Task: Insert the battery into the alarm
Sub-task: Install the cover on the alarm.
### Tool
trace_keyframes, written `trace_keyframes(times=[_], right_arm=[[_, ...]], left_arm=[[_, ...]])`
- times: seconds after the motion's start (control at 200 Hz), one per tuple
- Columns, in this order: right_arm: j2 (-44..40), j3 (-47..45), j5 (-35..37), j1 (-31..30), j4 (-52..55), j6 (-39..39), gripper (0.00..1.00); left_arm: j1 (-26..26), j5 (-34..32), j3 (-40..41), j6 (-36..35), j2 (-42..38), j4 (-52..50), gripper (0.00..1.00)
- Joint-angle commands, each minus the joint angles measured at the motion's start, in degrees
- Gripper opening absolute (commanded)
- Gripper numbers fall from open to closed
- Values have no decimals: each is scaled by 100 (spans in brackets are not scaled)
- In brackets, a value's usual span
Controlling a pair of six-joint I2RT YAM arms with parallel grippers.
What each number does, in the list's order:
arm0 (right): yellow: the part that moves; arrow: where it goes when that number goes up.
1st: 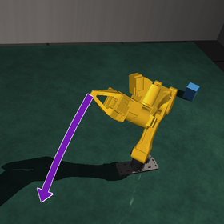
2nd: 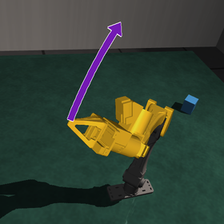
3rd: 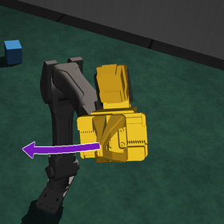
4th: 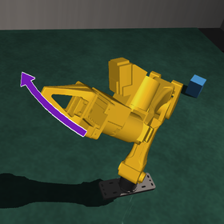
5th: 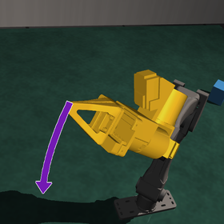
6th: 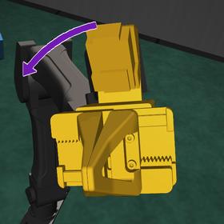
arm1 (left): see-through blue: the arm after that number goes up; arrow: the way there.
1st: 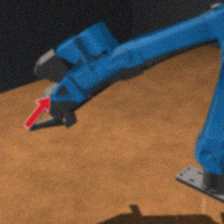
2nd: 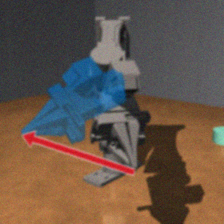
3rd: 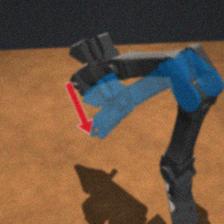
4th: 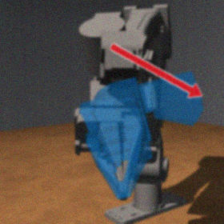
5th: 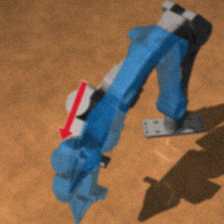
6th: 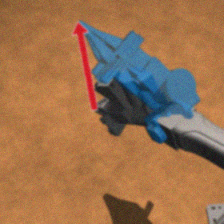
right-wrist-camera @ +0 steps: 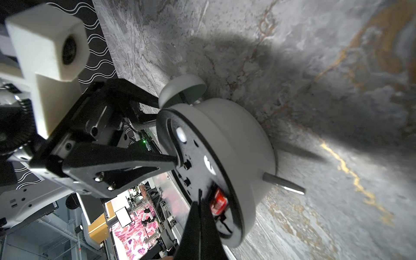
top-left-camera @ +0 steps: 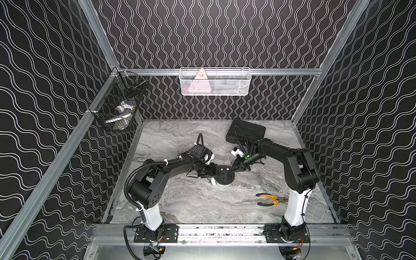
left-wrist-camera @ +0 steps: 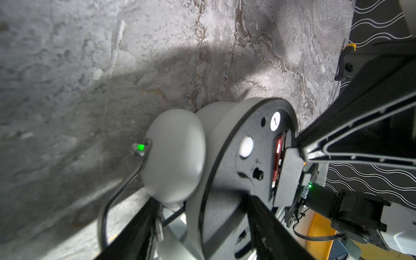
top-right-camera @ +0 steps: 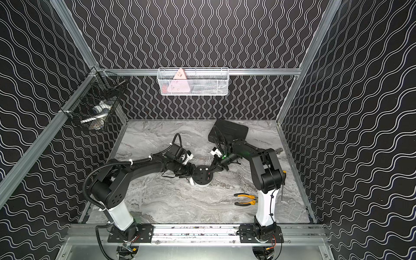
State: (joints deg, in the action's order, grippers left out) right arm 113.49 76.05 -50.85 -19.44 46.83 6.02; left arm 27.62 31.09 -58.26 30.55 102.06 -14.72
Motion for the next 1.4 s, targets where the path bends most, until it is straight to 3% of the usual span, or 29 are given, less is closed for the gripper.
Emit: trace_keyframes(times=[0.0, 1.396], right_arm=[[-55, -29, 15, 1, -42, -40, 0], [71, -169, 216, 148, -288, 109, 0]], left_arm=[[-9, -850, 36, 74, 52, -601, 64], [-5, -798, 43, -66, 64, -593, 64]])
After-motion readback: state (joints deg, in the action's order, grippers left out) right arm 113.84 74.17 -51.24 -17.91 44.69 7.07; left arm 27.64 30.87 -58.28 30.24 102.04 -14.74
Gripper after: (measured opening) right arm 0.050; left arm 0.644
